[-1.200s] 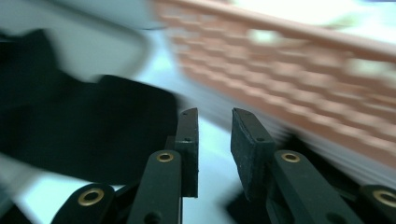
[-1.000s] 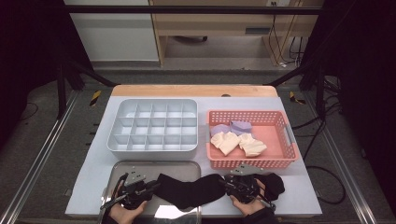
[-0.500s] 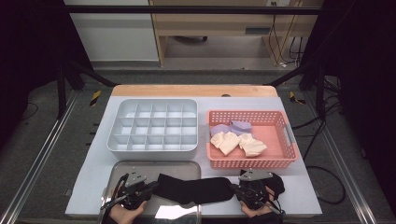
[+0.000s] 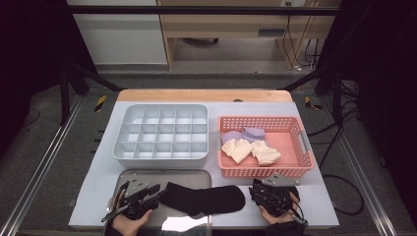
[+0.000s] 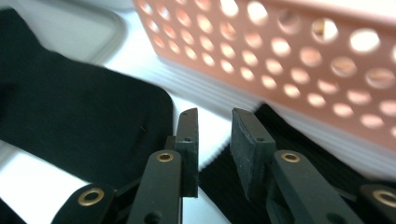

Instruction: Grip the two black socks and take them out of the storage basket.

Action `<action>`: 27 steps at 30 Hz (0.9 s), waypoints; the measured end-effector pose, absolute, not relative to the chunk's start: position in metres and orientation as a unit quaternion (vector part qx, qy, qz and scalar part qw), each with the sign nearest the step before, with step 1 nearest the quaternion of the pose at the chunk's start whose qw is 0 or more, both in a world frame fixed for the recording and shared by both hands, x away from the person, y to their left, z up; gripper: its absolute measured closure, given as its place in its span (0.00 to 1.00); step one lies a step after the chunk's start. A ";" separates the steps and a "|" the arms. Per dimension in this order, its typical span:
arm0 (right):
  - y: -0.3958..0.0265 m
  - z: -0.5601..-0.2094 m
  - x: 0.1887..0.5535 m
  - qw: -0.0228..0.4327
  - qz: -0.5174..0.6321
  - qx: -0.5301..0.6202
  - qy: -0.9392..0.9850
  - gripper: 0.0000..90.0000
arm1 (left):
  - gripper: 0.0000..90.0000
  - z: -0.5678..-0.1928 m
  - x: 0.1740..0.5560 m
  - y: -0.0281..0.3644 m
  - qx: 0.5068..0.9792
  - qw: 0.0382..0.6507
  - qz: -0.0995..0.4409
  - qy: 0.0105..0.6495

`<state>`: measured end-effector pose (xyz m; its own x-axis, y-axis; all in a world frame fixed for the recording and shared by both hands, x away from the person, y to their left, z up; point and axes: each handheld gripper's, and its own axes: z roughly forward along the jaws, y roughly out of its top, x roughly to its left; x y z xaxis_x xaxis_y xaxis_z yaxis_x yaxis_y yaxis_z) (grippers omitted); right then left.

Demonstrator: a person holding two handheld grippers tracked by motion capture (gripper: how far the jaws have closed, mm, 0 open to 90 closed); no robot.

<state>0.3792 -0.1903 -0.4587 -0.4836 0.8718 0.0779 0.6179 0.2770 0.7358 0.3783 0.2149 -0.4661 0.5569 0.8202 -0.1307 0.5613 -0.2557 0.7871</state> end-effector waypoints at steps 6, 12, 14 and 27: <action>-0.190 -0.468 0.379 0.170 0.336 0.484 0.790 0.77 | 0.69 -0.465 0.378 0.218 0.774 0.421 0.149 0.449; -0.185 -0.472 0.379 0.181 0.315 0.473 0.802 0.81 | 0.69 -0.465 0.377 0.218 0.774 0.422 0.147 0.448; -0.186 -0.472 0.380 0.183 0.310 0.475 0.803 0.92 | 0.69 -0.465 0.377 0.218 0.775 0.422 0.146 0.447; -0.192 -0.430 0.374 0.160 0.442 0.471 0.746 0.97 | 0.71 -0.465 0.379 0.216 0.778 0.419 0.143 0.446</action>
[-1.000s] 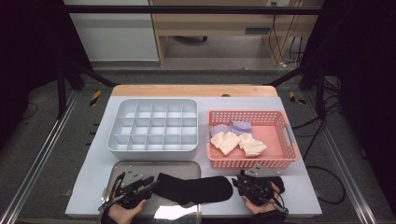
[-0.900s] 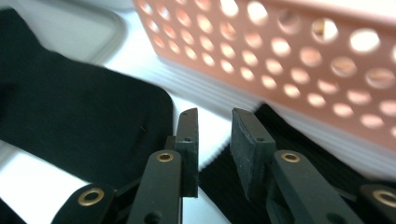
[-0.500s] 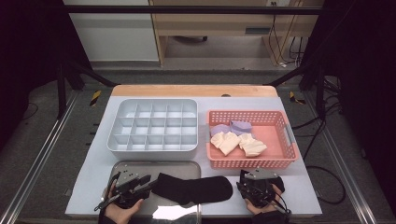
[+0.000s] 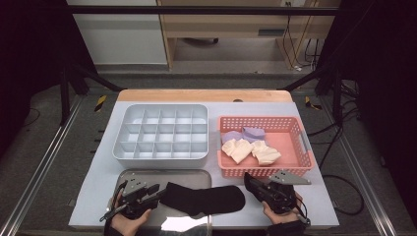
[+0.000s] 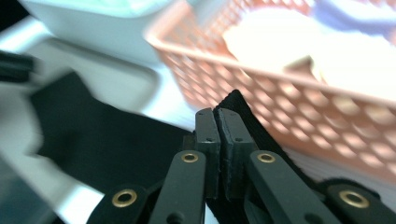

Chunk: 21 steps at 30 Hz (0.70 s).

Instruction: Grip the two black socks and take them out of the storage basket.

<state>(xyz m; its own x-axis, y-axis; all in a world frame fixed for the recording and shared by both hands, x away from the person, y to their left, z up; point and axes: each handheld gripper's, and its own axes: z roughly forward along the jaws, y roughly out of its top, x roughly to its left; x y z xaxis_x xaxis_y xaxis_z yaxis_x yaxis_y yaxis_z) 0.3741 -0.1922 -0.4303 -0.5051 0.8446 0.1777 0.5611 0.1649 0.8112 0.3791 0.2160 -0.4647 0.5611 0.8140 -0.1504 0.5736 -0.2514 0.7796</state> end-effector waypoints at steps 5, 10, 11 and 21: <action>-0.162 -0.423 0.368 0.124 0.479 0.423 0.760 0.97 | 0.71 -0.467 0.380 0.215 0.779 0.415 0.144 0.447; -0.123 -0.430 0.372 0.100 0.469 0.389 0.787 0.97 | 0.71 -0.466 0.380 0.215 0.779 0.417 0.144 0.446; -0.117 -0.433 0.373 0.097 0.465 0.386 0.791 0.96 | 0.71 -0.466 0.380 0.216 0.779 0.417 0.144 0.446; -0.111 -0.447 0.382 0.081 0.446 0.380 0.806 0.85 | 0.66 -0.454 0.378 0.207 0.779 0.435 0.122 0.434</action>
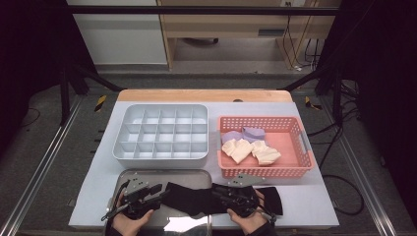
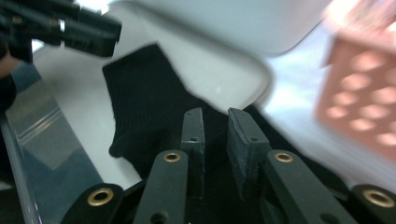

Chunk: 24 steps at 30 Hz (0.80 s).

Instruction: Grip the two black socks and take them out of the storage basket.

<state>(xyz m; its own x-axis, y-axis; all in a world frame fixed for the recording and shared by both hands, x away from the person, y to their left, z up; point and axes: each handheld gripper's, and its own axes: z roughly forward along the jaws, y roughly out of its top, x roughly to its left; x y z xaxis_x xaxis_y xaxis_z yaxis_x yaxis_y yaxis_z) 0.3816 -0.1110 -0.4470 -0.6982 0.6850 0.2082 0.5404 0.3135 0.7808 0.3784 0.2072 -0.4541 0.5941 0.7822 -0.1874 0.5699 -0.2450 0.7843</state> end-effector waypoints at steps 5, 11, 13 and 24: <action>-0.138 -0.438 0.384 0.121 0.448 0.401 0.790 0.83 | 0.61 -0.439 0.378 0.194 0.784 0.438 0.128 0.420; -0.174 -0.436 0.383 0.164 0.426 0.440 0.773 0.82 | 0.59 -0.418 0.374 0.168 0.797 0.437 0.138 0.395; -0.185 -0.437 0.382 0.173 0.418 0.450 0.770 0.82 | 0.59 -0.416 0.374 0.157 0.798 0.439 0.136 0.389; -0.223 -0.451 0.381 0.196 0.375 0.489 0.763 0.78 | 0.65 -0.438 0.380 0.092 0.828 0.408 0.096 0.372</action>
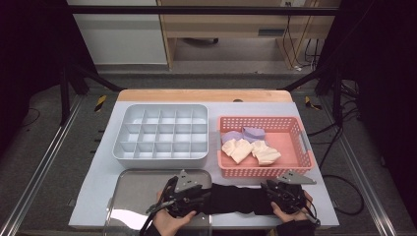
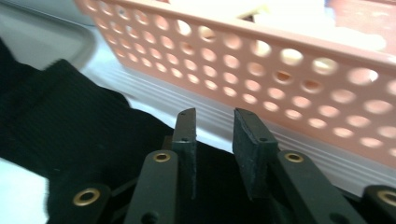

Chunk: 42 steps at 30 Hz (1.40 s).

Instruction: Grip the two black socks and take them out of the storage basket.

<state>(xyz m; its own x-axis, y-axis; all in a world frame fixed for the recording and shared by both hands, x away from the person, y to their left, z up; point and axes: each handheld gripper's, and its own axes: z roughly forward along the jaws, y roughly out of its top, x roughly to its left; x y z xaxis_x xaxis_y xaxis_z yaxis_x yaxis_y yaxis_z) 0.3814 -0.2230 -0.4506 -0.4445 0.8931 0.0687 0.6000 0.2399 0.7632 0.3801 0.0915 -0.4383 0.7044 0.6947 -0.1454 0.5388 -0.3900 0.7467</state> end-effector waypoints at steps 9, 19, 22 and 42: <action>-0.236 -0.447 0.379 0.219 0.380 0.506 0.743 0.71 | 0.66 -0.456 0.383 0.074 0.838 0.386 0.091 0.375; -0.235 -0.463 0.385 0.174 0.346 0.515 0.765 0.84 | 0.76 -0.466 0.382 0.070 0.841 0.376 0.083 0.380; -0.232 -0.463 0.384 0.168 0.342 0.506 0.774 0.94 | 0.85 -0.466 0.382 0.070 0.839 0.378 0.087 0.380; -0.213 -0.426 0.367 0.182 0.419 0.463 0.760 0.96 | 0.96 -0.413 0.373 0.134 0.815 0.443 0.089 0.363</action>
<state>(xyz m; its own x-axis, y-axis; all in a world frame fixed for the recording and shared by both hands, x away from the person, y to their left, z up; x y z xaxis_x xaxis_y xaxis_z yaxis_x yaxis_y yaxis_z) 0.3673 -0.2133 -0.4258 -0.5054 0.8558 0.1103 0.5506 0.2214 0.8048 0.3725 0.1340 -0.4130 0.7203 0.6706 -0.1773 0.5131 -0.3431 0.7868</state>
